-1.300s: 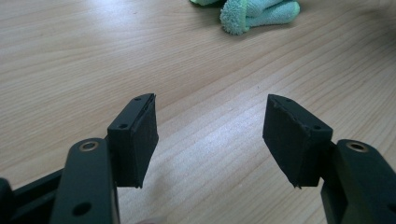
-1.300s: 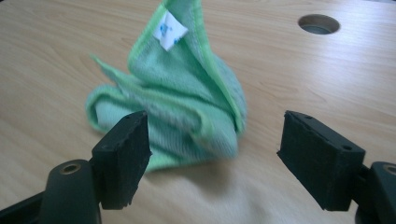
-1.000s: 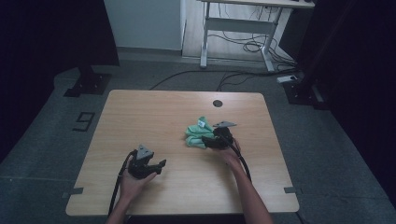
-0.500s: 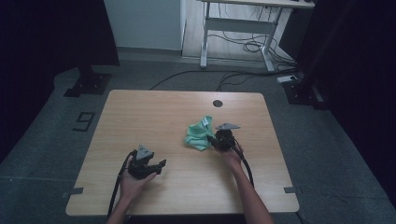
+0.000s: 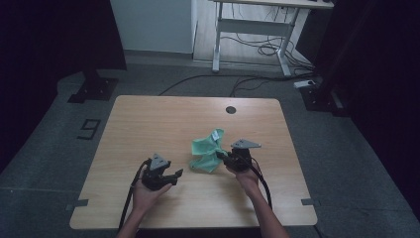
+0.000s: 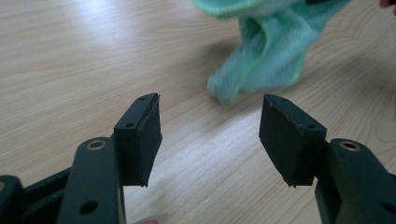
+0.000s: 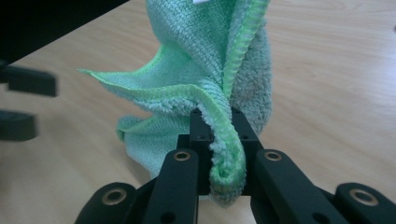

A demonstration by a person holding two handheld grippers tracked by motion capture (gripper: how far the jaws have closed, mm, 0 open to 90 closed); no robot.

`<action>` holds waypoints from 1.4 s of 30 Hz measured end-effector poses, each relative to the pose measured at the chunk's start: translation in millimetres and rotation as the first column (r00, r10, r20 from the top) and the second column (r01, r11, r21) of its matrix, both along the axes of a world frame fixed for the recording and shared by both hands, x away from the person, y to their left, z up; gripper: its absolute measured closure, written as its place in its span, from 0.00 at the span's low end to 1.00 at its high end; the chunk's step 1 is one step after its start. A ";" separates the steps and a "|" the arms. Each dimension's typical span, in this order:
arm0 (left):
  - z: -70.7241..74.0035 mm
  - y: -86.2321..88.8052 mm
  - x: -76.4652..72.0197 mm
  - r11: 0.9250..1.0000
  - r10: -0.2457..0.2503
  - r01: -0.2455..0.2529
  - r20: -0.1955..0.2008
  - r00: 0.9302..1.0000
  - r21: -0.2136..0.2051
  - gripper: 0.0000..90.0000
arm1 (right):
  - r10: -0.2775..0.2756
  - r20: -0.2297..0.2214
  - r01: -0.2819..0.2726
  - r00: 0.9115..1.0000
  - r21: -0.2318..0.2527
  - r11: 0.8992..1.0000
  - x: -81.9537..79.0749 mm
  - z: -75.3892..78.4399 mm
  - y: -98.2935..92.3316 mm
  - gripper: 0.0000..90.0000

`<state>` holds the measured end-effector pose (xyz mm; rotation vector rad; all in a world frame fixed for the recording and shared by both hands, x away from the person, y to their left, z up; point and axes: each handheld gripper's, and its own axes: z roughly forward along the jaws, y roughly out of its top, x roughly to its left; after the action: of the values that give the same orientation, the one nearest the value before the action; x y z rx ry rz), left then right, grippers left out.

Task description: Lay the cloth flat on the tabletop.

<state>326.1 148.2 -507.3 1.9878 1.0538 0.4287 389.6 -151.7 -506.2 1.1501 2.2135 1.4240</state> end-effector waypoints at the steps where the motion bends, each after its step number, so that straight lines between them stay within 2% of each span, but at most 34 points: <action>1: 0.8 -2.1 -0.5 1.000 -0.006 0.006 0.001 1.000 -0.002 0.43 | 0.007 0.001 -0.007 1.000 -0.005 1.000 -3.9 -0.4 1.0 0.92; 4: 2.6 -7.0 -1.7 1.000 -0.022 0.022 0.005 1.000 -0.013 0.42 | 0.016 -0.005 -0.016 1.000 0.000 1.000 -13.9 -3.1 2.8 0.92; 9: 2.3 -13.8 -2.0 0.998 -0.049 0.049 -0.010 0.999 -0.042 0.40 | 0.023 -0.021 -0.024 1.000 -0.003 1.000 -27.6 -10.8 6.4 0.92; 12: 1.9 -16.8 -2.1 0.996 -0.059 0.058 -0.019 0.998 -0.061 0.39 | 0.018 -0.022 -0.018 1.000 -0.019 1.000 -35.8 -17.8 8.7 0.92; 15: 1.6 -20.6 -2.9 0.996 -0.071 0.069 -0.018 0.997 -0.056 0.38 | 0.017 -0.032 -0.018 0.999 -0.024 1.000 -41.3 -25.0 10.0 0.91; 19: -2.1 -29.8 -4.1 0.995 -0.096 0.095 -0.023 0.995 -0.036 0.38 | 0.015 -0.060 -0.015 0.998 0.002 1.000 -43.8 -29.2 10.5 0.91; 22: -5.3 -34.9 -3.4 0.995 -0.098 0.097 -0.033 0.995 -0.022 0.38 | 0.016 -0.065 -0.015 0.998 0.016 1.000 -44.5 -28.4 10.6 0.91; 25: -7.2 -36.7 -2.1 0.996 -0.093 0.093 -0.034 0.995 -0.016 0.46 | 0.016 -0.069 -0.015 0.997 0.020 1.000 -46.8 -28.3 10.6 0.91; 27: -7.9 -37.6 -1.8 0.995 -0.096 0.095 -0.033 0.995 -0.022 0.55 | 0.026 -0.074 -0.025 0.997 0.019 1.000 -49.9 -29.8 11.6 0.90; 31: -10.8 -40.1 -1.7 0.993 -0.122 0.122 -0.044 0.992 -0.007 0.80 | 0.037 -0.075 -0.037 0.996 0.008 0.999 -54.8 -32.4 13.3 0.87; 32: -11.6 -40.9 -2.2 0.992 -0.128 0.128 -0.042 0.991 -0.003 0.85 | 0.038 -0.081 -0.037 0.996 0.009 0.999 -55.6 -32.6 13.1 0.85; 34: -12.5 -40.9 -3.0 0.992 -0.128 0.128 -0.039 0.991 -0.005 0.92 | 0.040 -0.079 -0.040 0.996 0.000 0.999 -56.3 -32.4 12.3 0.73; 36: -13.2 -40.0 -3.3 0.992 -0.127 0.126 -0.034 0.991 -0.011 0.97 | 0.044 -0.067 -0.044 0.997 0.001 0.999 -58.2 -30.2 10.4 0.61; 38: -13.4 -38.5 -2.7 0.991 -0.131 0.131 -0.035 0.991 -0.012 0.98 | 0.041 -0.051 -0.040 0.998 0.011 0.999 -61.0 -24.2 7.1 0.53; 42: -13.2 -38.1 -2.7 0.991 -0.137 0.136 -0.035 0.990 -0.014 0.98 | 0.024 0.010 -0.024 1.000 0.026 0.999 -63.7 -6.3 -2.6 0.48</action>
<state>323.4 110.1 -520.6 2.0492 0.9332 0.3131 325.9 -154.3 -512.4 1.1268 2.2155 1.4692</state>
